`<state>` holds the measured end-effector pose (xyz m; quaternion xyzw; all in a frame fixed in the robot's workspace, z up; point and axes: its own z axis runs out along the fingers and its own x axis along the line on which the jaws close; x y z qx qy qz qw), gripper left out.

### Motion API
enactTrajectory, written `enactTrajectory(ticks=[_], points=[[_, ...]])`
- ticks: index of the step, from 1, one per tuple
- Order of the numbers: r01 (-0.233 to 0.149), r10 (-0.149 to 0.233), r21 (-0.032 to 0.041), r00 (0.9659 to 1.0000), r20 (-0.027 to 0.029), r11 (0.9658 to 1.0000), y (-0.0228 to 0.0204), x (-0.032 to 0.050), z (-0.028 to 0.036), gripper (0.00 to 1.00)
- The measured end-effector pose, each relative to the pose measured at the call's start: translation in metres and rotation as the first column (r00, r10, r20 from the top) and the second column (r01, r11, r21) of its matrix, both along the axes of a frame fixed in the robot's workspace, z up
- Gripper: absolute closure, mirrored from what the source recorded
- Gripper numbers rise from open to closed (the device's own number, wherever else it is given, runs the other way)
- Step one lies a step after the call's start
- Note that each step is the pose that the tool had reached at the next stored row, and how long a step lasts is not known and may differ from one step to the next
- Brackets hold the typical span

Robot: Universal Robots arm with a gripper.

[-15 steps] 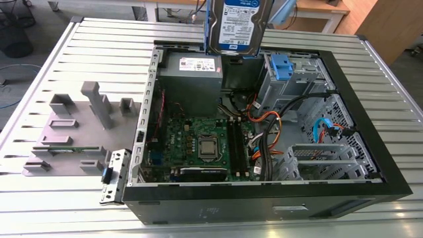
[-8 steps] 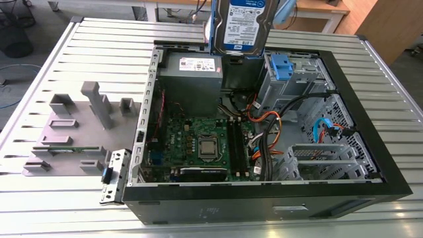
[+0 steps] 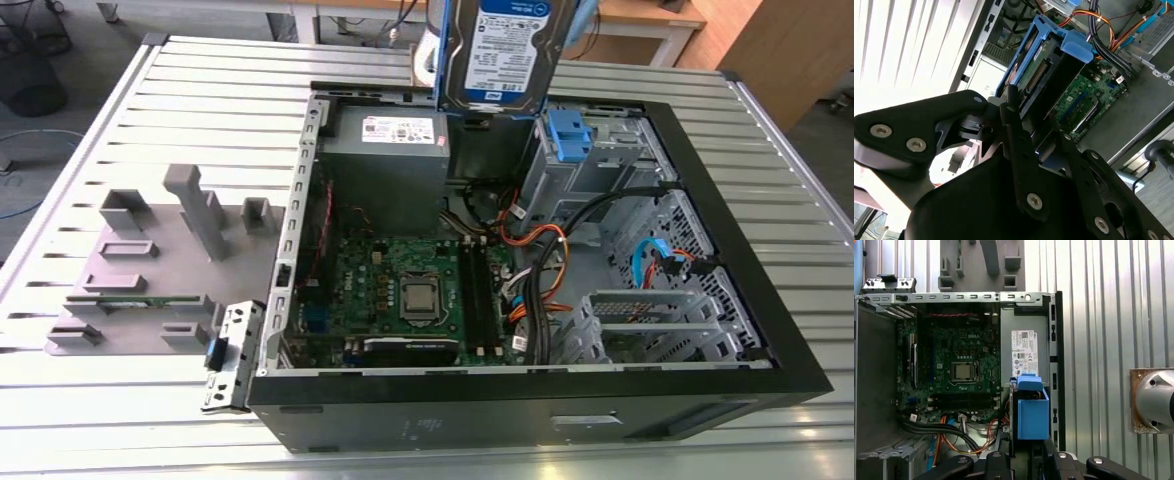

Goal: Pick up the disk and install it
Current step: 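Pick up the disk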

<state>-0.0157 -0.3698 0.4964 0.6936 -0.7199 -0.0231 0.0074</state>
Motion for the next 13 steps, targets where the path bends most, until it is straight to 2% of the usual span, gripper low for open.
enactTrajectory(ticks=[4,13], points=[[0.000,0.000,-0.0001,1.0000,0.0000,1.0000,0.0000,0.0052,0.0000,0.65],[0.000,0.000,0.0000,1.0000,0.0000,1.0000,-0.0007,0.0055,0.0000,0.65]])
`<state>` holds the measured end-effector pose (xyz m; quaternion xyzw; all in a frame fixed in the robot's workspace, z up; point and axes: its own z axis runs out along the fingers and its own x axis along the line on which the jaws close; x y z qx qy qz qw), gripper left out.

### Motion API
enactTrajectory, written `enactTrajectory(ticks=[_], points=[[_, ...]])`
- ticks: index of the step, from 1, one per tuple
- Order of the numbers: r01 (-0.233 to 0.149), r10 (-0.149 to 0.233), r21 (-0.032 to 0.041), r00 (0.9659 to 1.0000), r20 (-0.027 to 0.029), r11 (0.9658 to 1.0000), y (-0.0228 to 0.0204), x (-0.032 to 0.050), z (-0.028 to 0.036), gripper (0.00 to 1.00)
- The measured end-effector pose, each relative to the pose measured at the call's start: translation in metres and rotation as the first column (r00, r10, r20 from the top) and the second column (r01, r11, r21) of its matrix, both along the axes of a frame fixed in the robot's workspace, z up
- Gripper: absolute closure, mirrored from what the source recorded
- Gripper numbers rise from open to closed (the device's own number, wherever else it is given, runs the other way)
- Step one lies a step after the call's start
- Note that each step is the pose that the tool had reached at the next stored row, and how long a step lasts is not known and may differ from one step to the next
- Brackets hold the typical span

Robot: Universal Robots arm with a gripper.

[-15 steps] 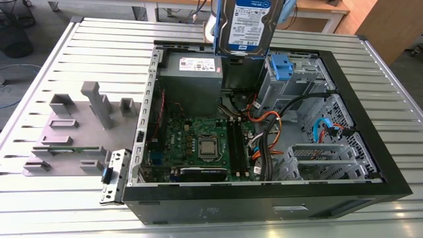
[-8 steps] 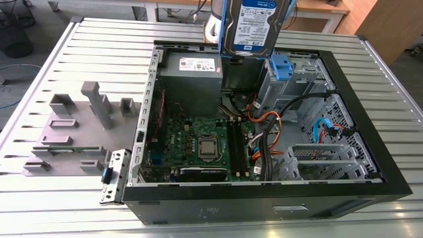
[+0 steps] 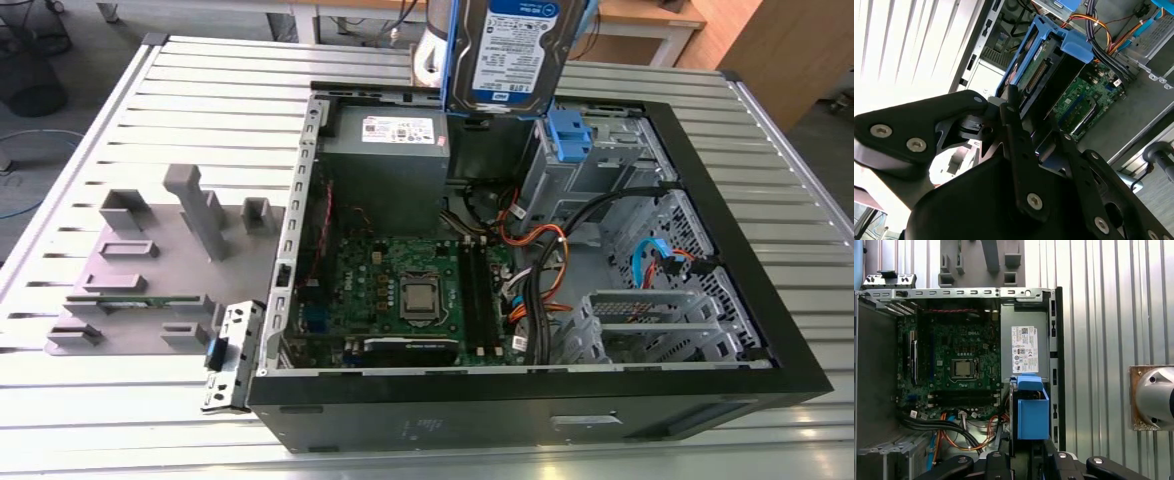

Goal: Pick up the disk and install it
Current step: 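Pick up the disk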

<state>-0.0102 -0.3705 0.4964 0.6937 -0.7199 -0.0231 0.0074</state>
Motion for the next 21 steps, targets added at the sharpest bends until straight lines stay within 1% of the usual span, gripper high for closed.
enactTrajectory(ticks=[21], points=[[0.000,0.000,0.0000,1.0000,0.0001,1.0000,-0.0137,-0.0001,0.0000,0.65]])
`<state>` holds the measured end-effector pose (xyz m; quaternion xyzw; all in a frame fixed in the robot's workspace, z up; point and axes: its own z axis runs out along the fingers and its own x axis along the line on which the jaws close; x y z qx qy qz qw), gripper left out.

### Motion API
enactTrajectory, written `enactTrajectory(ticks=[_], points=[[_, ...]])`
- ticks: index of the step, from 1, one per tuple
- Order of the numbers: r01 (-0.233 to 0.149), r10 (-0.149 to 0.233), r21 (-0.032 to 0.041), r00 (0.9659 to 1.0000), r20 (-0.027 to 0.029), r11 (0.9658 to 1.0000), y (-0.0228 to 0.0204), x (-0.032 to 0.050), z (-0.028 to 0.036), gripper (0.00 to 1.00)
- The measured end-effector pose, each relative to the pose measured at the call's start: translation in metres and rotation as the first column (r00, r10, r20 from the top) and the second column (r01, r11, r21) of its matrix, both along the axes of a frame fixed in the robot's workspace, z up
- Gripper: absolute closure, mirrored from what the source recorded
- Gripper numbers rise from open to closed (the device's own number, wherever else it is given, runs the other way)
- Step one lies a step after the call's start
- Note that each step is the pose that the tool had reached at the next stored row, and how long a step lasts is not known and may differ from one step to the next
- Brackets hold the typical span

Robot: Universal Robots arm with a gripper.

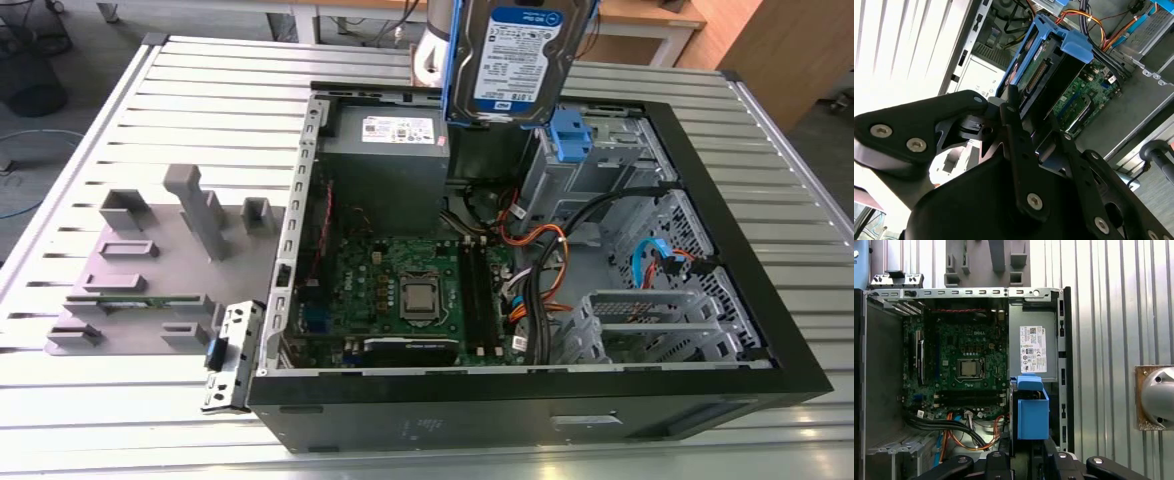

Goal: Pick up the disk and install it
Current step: 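Pick up the disk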

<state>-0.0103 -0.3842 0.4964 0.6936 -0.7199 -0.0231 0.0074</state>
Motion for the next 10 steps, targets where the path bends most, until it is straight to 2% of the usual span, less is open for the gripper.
enactTrajectory(ticks=[10], points=[[0.000,0.000,-0.0001,1.0000,-0.0001,1.0000,-0.0005,0.0000,0.0000,0.65]])
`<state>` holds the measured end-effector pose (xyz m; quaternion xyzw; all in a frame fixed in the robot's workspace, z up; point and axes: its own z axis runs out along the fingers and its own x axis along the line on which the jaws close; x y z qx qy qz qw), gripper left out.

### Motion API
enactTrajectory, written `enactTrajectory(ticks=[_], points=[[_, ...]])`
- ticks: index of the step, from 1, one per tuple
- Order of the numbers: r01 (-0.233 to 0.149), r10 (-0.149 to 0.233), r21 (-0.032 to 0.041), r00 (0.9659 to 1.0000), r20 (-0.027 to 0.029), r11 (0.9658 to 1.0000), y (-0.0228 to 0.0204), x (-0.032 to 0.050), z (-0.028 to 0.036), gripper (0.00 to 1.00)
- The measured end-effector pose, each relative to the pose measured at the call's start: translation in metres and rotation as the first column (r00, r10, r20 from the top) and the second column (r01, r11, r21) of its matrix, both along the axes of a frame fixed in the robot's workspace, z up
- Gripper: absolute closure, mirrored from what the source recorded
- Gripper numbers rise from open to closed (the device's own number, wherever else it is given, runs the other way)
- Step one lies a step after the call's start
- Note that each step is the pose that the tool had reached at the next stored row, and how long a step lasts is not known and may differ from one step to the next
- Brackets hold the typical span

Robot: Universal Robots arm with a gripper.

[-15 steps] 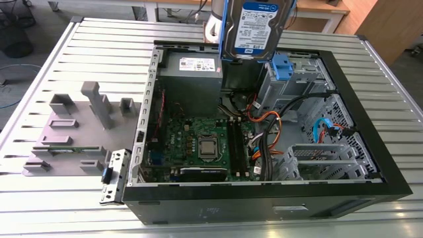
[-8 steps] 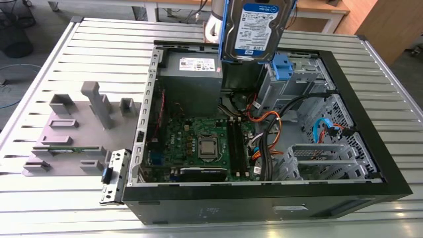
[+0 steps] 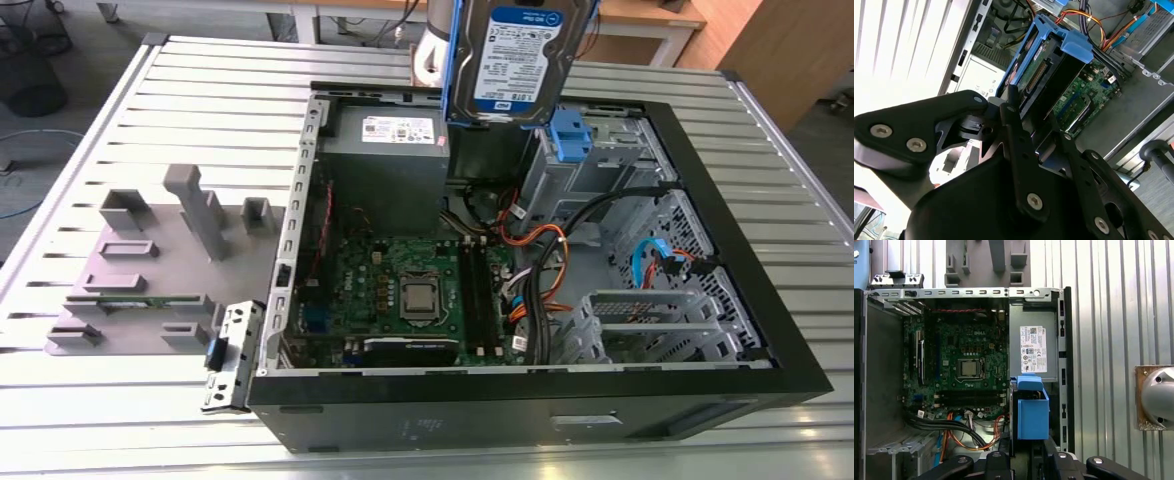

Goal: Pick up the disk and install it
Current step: 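Pick up the disk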

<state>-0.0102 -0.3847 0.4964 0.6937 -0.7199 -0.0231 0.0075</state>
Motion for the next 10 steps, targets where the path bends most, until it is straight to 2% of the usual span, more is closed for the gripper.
enactTrajectory(ticks=[4,10], points=[[0.000,0.000,-0.0018,1.0000,0.0001,1.0000,-0.0011,0.0000,0.0000,0.65],[0.000,0.000,-0.0088,1.0000,0.0000,1.0000,-0.0033,0.0000,0.0000,0.65]])
